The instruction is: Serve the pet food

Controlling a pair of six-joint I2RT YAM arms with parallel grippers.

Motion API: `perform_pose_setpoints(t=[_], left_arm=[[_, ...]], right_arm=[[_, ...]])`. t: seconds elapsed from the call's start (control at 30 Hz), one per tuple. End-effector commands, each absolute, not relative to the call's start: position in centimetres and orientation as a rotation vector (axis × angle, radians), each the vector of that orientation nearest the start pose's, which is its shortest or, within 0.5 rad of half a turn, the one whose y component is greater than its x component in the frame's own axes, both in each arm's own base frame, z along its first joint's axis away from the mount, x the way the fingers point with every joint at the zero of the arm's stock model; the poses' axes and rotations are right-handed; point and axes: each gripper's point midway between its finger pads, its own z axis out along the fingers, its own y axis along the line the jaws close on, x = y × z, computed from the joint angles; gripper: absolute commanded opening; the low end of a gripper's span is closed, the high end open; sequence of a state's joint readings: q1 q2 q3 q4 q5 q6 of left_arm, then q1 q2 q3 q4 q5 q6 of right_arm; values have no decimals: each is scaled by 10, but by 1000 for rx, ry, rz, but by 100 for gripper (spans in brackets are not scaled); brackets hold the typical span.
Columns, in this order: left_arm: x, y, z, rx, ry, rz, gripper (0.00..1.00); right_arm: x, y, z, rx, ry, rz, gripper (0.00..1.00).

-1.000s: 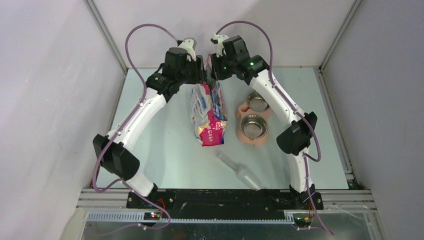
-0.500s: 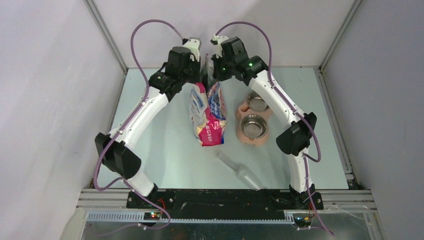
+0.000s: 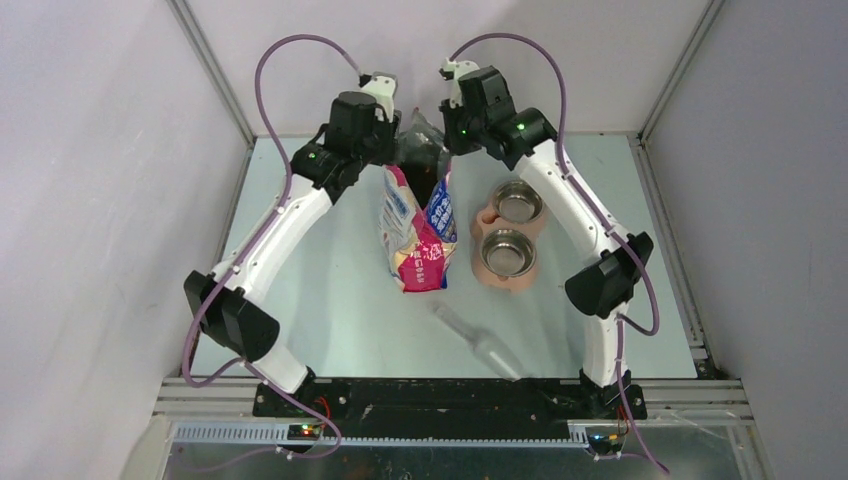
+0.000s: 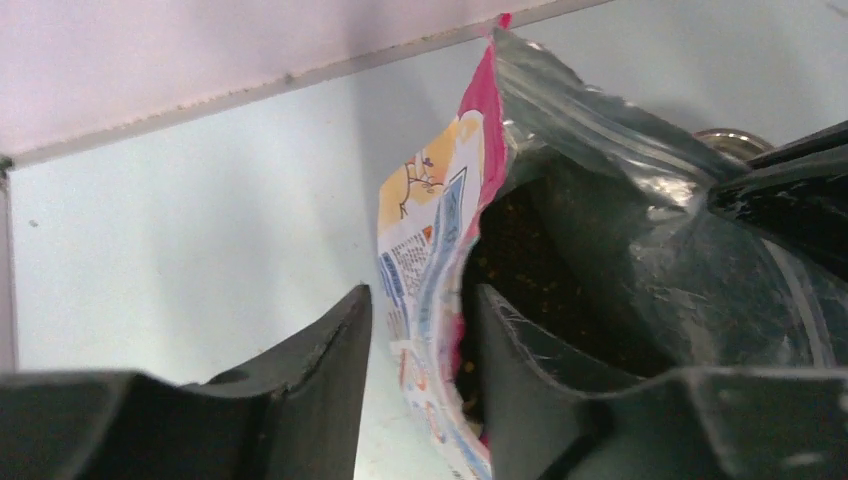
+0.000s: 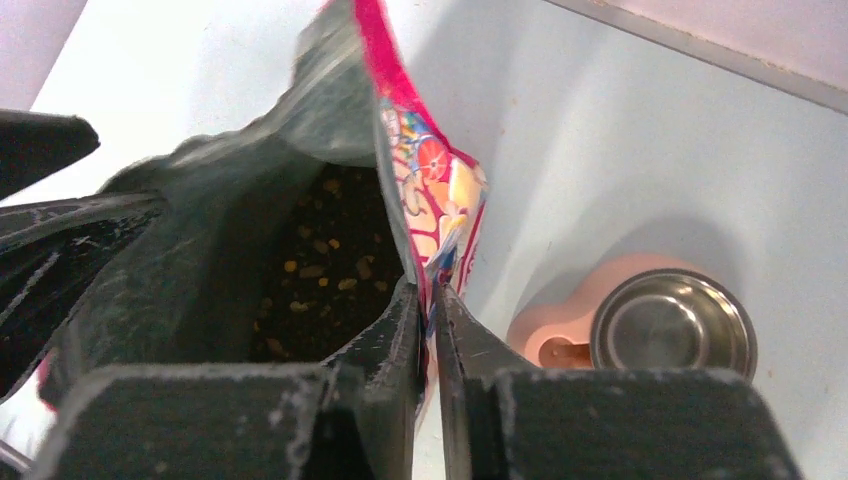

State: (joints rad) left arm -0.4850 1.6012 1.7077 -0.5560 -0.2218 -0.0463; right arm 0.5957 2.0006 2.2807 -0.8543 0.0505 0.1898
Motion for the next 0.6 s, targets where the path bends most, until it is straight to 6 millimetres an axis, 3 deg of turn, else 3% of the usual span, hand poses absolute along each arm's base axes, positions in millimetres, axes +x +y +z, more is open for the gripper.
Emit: perform_pose_setpoints(t=[0.0,0.1,0.2,0.37,0.57], left_arm=[[417,-192,372,278,1894,-257,57],[403,-198,362,248,1944,-345,69],[391,-206,338,222,2027,-427,70],[379,-223,314,166,2116,-566,67],[375,-225,297,157,2162,-579,60]], right_arm=[[425,316,357,-451,2002,482,25],[417,323,351,-467,2022,489,38],[408,328,338,-478,2061,487,45],[396,332,325,-457,2118,493,48],[385,330,315,-440,2152,456,46]])
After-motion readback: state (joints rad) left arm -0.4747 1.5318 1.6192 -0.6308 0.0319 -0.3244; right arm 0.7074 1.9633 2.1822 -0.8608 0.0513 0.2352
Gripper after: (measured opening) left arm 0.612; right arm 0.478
